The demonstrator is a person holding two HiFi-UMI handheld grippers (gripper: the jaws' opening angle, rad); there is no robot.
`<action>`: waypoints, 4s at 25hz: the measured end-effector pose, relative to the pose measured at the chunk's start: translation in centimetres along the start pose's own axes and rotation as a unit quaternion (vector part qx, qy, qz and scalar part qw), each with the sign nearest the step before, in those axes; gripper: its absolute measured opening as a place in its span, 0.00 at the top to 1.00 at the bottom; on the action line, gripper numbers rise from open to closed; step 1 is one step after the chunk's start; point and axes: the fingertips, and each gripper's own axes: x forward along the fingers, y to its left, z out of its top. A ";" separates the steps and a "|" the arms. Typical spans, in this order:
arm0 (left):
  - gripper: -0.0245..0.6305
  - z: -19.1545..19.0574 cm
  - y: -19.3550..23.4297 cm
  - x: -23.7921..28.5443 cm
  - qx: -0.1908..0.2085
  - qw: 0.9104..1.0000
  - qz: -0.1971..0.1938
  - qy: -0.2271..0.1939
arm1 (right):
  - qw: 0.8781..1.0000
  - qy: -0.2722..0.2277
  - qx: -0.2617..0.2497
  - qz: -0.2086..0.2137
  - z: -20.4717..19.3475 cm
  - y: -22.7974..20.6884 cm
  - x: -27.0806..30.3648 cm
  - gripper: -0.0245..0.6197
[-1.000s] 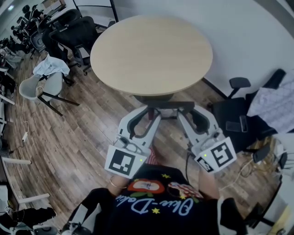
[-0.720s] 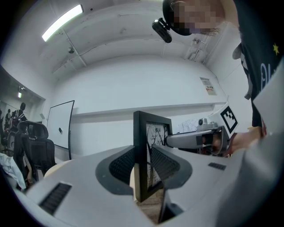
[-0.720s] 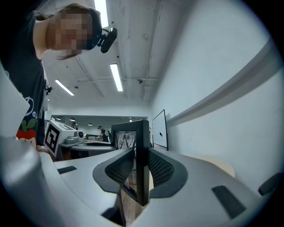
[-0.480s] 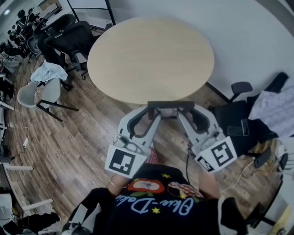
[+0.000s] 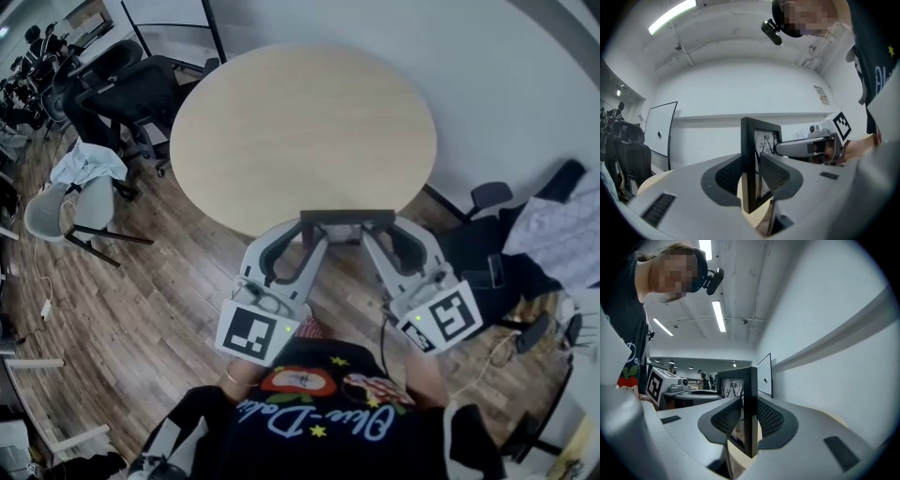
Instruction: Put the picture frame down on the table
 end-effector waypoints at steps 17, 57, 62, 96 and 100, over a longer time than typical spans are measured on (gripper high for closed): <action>0.79 -1.0 8.0 3.8 -0.007 1.000 -0.019 -0.009 | 1.000 0.010 -0.002 -0.025 -0.4 -2.8 8.1 0.84; 0.79 -4.4 12.8 14.4 -0.012 0.998 0.049 0.032 | 0.998 0.030 0.021 0.044 -3.4 -13.4 15.0 0.84; 0.79 -5.1 13.4 16.1 -0.009 0.997 0.062 0.042 | 0.997 0.031 0.028 0.058 -3.7 -15.2 16.0 0.84; 0.79 -11.8 18.0 19.5 -0.003 0.990 0.060 0.129 | 0.991 0.113 0.027 0.069 -10.0 -18.9 21.2 0.84; 0.79 -13.0 18.1 19.6 -0.008 0.989 0.057 0.138 | 0.990 0.124 0.027 0.064 -11.3 -19.1 21.4 0.84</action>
